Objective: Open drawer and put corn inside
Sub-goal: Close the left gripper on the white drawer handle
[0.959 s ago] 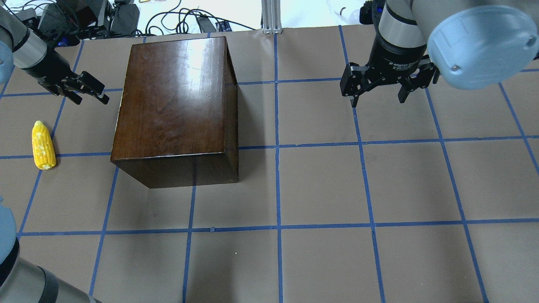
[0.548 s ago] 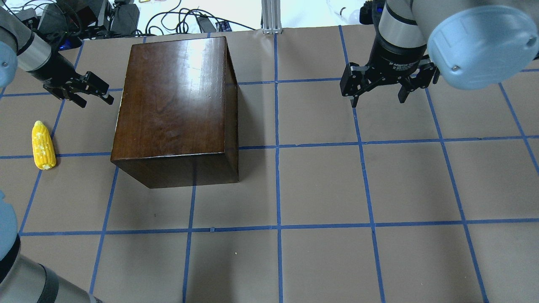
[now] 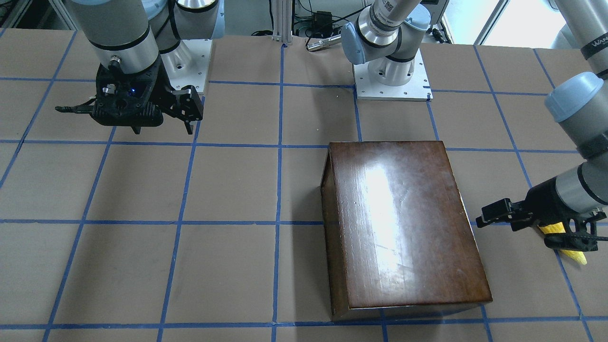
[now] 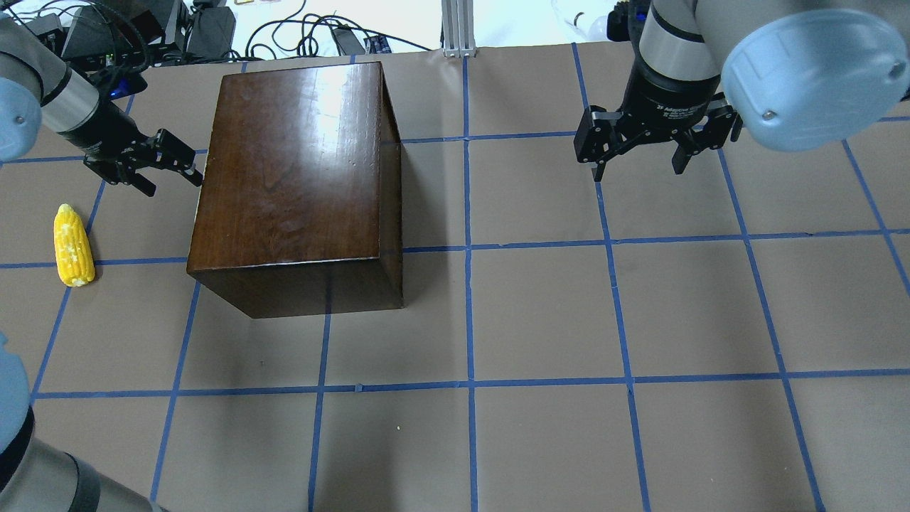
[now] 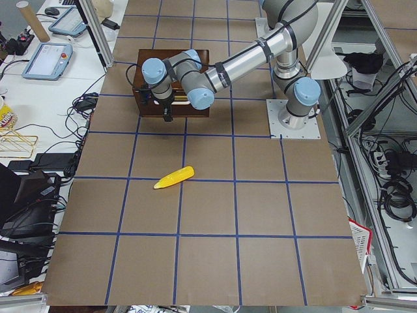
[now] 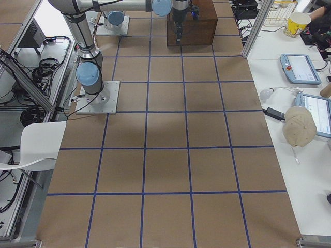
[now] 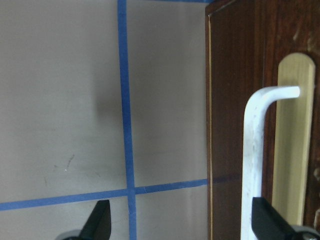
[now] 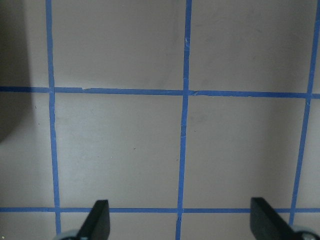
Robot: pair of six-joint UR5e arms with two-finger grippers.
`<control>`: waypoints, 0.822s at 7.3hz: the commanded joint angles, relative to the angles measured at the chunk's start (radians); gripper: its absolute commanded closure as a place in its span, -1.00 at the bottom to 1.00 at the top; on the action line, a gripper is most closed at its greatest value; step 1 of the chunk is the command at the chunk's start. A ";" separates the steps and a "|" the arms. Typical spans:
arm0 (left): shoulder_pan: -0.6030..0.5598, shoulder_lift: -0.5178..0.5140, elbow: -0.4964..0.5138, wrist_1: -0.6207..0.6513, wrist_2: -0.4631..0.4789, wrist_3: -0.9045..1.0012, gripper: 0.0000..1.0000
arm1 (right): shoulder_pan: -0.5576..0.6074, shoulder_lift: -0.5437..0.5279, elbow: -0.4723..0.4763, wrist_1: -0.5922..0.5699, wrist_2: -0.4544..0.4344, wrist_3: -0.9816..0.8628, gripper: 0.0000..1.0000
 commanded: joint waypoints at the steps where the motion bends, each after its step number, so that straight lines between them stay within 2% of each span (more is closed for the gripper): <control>1: 0.005 0.005 -0.011 0.003 -0.037 0.008 -0.97 | 0.000 0.000 0.000 0.000 0.000 0.000 -1.00; 6: 0.007 -0.015 -0.022 0.011 -0.055 0.023 -0.97 | 0.000 0.000 0.000 0.000 0.000 0.000 -1.00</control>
